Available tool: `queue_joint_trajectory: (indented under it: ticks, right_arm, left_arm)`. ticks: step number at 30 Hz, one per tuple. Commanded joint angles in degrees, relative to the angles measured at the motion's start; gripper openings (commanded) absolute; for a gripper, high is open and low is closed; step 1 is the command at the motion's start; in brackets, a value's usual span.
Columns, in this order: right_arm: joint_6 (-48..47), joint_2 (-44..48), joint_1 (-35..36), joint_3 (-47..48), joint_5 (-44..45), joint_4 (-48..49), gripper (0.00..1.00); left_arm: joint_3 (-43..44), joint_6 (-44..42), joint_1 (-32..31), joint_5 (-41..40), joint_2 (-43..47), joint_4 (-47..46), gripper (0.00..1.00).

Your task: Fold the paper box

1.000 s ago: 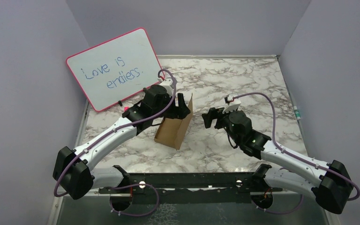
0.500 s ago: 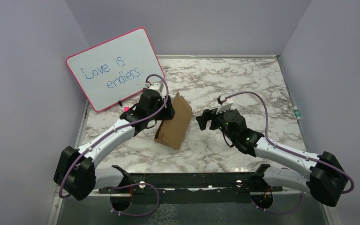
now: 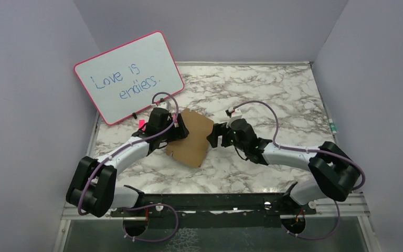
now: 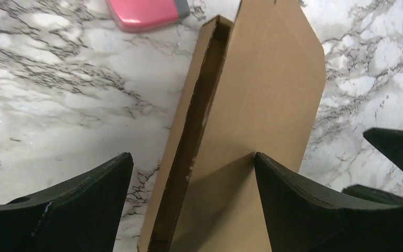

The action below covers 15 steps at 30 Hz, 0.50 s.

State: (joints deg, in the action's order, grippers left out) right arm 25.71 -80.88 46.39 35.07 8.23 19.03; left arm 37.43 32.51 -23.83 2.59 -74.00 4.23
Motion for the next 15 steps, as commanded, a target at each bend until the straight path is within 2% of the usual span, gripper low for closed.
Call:
queue_joint_trajectory:
  ticks: [1,7,15]
  right_arm:
    - [2.4,-5.9,-0.1,4.4,-2.1,4.1,0.88]
    - [3.0,-13.9,-1.0,8.9,-3.6,4.2,0.88]
    - [1.2,-22.5,-3.5,15.4,-13.0,5.9,0.88]
  left_arm:
    - [-2.3,2.4,0.3,7.8,-1.5,-6.3,0.87]
    - [-5.2,4.5,0.4,13.0,-1.7,-9.1,0.87]
    - [-11.2,11.3,-0.5,20.2,2.2,-16.0,0.87]
